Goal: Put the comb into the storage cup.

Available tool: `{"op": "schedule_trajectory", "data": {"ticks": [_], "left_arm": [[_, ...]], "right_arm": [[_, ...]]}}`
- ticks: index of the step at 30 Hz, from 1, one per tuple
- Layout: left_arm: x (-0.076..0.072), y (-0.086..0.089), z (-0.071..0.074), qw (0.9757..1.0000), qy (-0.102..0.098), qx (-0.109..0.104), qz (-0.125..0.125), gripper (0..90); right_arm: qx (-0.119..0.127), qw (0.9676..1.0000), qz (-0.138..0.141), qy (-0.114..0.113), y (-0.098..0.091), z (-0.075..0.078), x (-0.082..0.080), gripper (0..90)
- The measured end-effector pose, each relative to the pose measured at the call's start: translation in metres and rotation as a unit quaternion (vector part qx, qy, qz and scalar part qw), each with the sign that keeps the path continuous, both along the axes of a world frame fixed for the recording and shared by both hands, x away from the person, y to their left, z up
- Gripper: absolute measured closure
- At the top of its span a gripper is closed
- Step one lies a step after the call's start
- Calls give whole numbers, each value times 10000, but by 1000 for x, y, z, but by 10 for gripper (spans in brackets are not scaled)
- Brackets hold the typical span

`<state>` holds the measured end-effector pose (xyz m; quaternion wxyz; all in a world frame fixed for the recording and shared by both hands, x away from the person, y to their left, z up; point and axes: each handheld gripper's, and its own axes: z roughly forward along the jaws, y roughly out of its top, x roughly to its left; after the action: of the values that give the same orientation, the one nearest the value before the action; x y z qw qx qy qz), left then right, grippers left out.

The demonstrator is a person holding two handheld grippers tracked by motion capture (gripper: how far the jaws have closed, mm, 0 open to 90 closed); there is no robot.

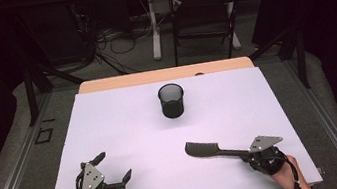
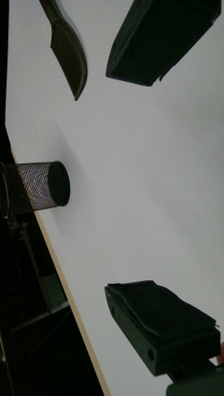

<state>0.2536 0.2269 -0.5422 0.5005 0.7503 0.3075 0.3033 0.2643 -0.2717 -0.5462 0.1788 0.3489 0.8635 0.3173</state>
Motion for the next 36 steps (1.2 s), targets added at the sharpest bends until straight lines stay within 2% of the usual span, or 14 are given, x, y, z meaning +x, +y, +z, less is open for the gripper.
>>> {"op": "schedule_trajectory", "data": {"ticks": [5, 11, 12, 14, 15, 23, 31, 36], "left_arm": [[-1, -1, 0, 10000, -10, 15, -15, 1], [1, 0, -1, 10000, 23, -11, 3, 1], [1, 0, -1, 10000, 23, -7, -4, 1], [0, 0, 0, 10000, 4, -7, -4, 1], [0, 0, 0, 10000, -1, -4, 4, 1], [0, 0, -1, 10000, 18, -23, 45, 1], [0, -1, 0, 10000, 11, -13, 67, 1], [1, 0, -1, 10000, 29, -23, 66, 1]], "right_arm": [[34, 10000, 92, -16, 0, 4, -5, 766], [63, 9996, 250, 70, 3, 8, -7, 498], [63, 9996, 250, 70, 3, 8, -7, 498], [44, 9997, 229, 88, 5, 9, -7, 407], [44, 9997, 229, 88, 5, 9, -7, 407], [-60, 9998, 186, 38, 7, 16, -5, 161], [-221, 9994, 276, -25, 14, 18, 1, 61], [-260, 9991, 319, -89, 16, 21, 6, 32]]}}
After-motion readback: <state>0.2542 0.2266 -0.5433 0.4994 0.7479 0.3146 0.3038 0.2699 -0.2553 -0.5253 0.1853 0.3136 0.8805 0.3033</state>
